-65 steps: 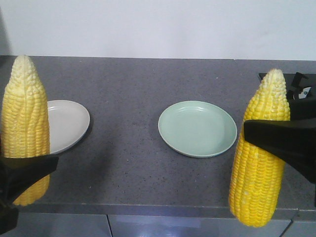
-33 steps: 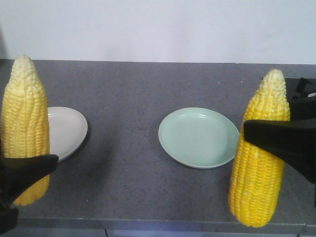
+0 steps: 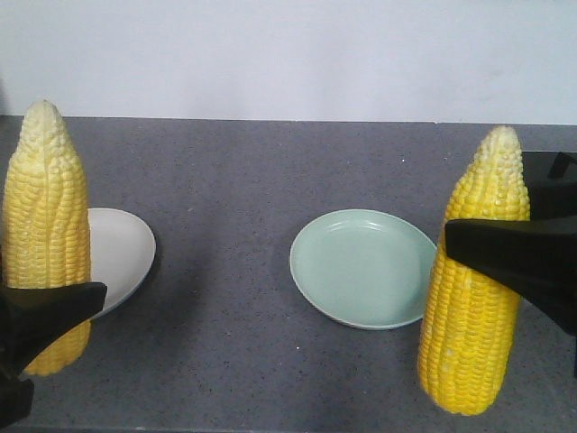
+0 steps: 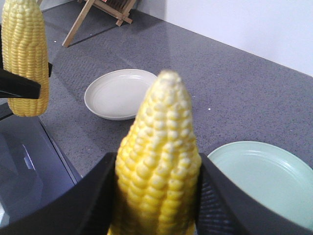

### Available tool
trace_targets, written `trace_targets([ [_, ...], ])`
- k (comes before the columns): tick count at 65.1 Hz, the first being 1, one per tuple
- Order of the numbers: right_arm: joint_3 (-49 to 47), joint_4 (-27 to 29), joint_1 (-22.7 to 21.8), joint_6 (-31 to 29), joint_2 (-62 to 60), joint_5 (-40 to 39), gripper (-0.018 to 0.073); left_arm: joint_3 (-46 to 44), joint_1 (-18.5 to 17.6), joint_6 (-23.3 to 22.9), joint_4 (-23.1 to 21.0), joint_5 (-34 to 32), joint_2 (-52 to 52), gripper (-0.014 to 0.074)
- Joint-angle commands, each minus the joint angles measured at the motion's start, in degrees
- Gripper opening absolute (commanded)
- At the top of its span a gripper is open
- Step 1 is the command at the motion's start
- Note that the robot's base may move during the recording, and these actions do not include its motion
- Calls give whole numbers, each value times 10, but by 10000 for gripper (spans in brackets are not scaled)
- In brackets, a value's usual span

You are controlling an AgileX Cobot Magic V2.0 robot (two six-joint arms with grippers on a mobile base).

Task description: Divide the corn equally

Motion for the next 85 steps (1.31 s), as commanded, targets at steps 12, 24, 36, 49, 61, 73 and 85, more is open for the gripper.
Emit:
trace_targets([
  [12, -14, 19, -4, -5, -2, -31, 225, -13, -2, 1, -15, -36, -2, 278],
  [24, -14, 19, -4, -5, -2, -31, 225, -13, -2, 1, -15, -36, -2, 278],
  [36, -14, 19, -4, -5, -2, -31, 225, -13, -2, 1, -15, -36, -2, 278],
  [49, -14, 19, -4, -5, -2, -31, 225, -13, -2, 1, -15, -36, -2, 278],
  [61, -14, 19, -4, -5, -2, -31, 225, -13, -2, 1, -15, -36, -2, 278],
  [73, -14, 19, -4, -5, -2, -31, 225, -13, -2, 1, -15, -36, -2, 278],
  [85, -14, 19, -4, -5, -2, -31, 225, -13, -2, 1, -15, -36, -2, 278],
])
